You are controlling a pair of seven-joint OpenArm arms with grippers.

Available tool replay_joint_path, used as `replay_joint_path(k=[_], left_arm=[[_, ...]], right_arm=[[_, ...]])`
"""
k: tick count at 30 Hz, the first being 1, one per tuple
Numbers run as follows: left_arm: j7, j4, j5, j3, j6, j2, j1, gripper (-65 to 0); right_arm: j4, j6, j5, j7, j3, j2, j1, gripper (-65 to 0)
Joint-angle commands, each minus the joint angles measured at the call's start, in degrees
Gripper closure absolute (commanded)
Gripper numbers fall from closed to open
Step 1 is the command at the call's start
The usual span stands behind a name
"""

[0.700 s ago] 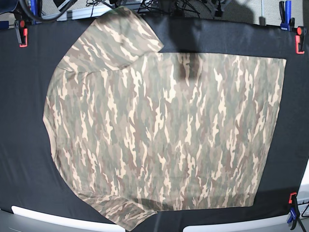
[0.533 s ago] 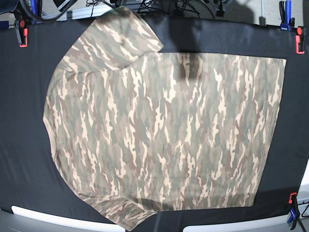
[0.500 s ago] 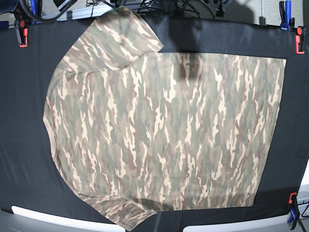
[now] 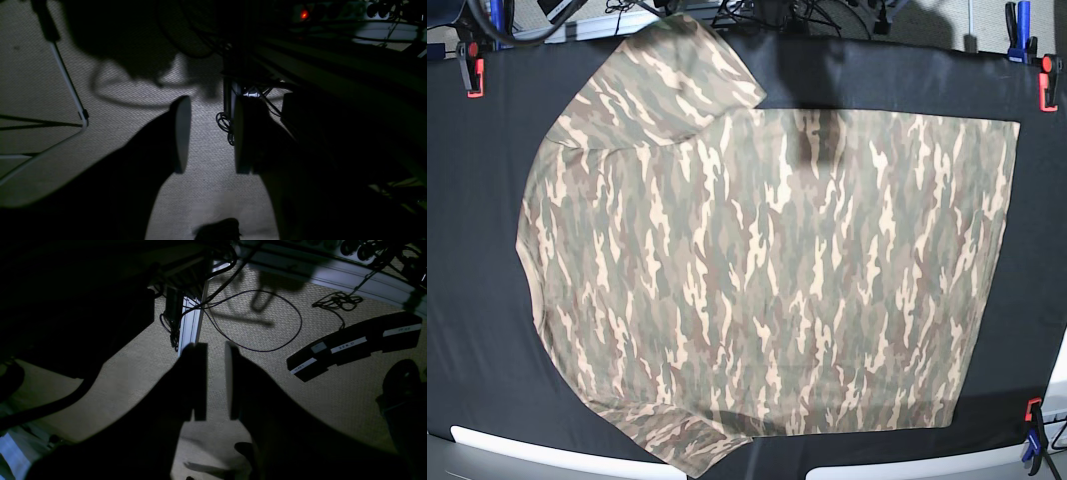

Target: Layout the t-shirt on the table in an organized manner, then fold the t-shirt properly

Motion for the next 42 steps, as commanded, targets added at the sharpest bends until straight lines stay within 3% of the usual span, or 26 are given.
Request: replay_joint_path(k=[1, 6, 11, 20, 26, 30, 34, 42], left_arm=[[-0.48, 0.52, -0.11, 0.07, -0.17, -0.15, 0.37, -20.0], [-0.46, 0.74, -0.11, 0.07, -0.2, -0.15, 0.37, -20.0], [-0.48, 0.74, -0.11, 0.07, -0.17, -0.15, 0.63, -20.0], [-0.46, 0.74, -0.13, 0.07, -0.17, -0.15, 0.66, -20.0], [3.48, 2.16, -0.26, 0.07, -0.2, -0.15, 1.95, -20.0], [4.74, 11.02, -4.7, 0.07, -0.37, -0.17, 7.43, -20.0], [7.82, 24.65, -8.44, 0.07, -6.43, -0.28, 14.95, -20.0], [21.86, 51.87, -14.4, 0.07, -6.86, -1.57, 28.06, -20.0]], right_arm=[[0.24, 0.55, 0.22, 0.61, -0.15, 0.15, -0.17, -9.4], [0.24, 0.55, 0.98, 0.61, -0.15, 0.17, -0.17, -9.4], [0.24, 0.5, 6.93, 0.55, -0.15, 0.15, -0.17, -9.3], [0.24, -1.27, 7.72, 0.39, -0.15, 0.33, -0.2, -9.4], [7.78, -3.76, 7.76, -4.81, -0.15, 0.48, -5.42, -9.4], [18.49, -3.65, 9.22, -5.27, -0.15, 1.36, -13.07, -9.4], [29.33, -3.63, 14.36, -7.48, -0.15, 3.43, -20.02, -9.4], [52.65, -3.72, 23.58, -18.18, -0.15, 11.26, -33.75, -9.4]])
